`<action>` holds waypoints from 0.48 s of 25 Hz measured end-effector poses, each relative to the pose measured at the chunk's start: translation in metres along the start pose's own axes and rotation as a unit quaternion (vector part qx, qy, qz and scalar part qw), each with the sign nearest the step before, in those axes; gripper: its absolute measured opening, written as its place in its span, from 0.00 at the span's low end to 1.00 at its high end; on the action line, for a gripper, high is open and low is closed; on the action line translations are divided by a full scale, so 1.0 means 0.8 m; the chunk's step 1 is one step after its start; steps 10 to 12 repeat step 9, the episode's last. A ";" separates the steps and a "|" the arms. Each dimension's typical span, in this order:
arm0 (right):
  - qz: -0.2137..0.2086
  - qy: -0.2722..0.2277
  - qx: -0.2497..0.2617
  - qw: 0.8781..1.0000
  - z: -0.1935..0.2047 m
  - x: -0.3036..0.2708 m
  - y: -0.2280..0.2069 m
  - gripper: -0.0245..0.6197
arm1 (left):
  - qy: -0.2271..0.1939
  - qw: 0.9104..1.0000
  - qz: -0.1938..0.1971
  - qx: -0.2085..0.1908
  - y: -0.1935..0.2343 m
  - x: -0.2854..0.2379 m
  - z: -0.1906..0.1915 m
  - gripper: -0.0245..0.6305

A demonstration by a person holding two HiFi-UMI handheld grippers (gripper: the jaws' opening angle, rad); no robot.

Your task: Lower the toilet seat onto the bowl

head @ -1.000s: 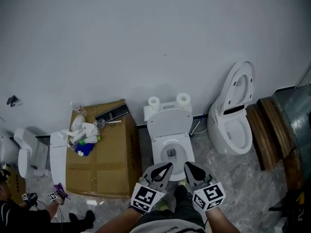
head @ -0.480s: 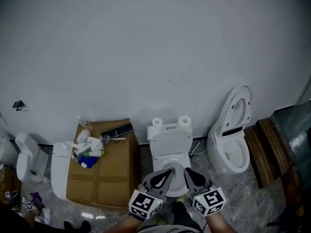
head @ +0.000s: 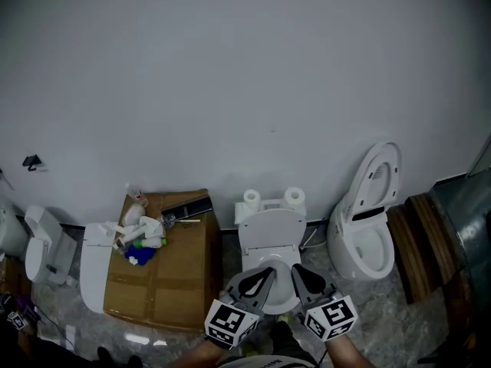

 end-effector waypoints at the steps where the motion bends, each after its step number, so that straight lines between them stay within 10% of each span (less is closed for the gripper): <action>1: 0.000 0.002 0.001 1.000 0.000 0.000 -0.001 0.06 | 0.001 1.000 0.000 0.001 0.000 -0.001 0.000 0.05; 12: -0.018 -0.008 0.002 1.000 0.005 -0.041 0.005 0.06 | 0.003 0.999 -0.021 -0.026 0.036 0.001 0.002 0.05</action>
Point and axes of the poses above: the fingertips, and each gripper's own axes: x backward along the fingers, y to its left, z out of its underside, the point moved 4 cm from there along x, backward along the fingers, and after that the axes turned 13 degrees about -z, right-handed, at the moved point
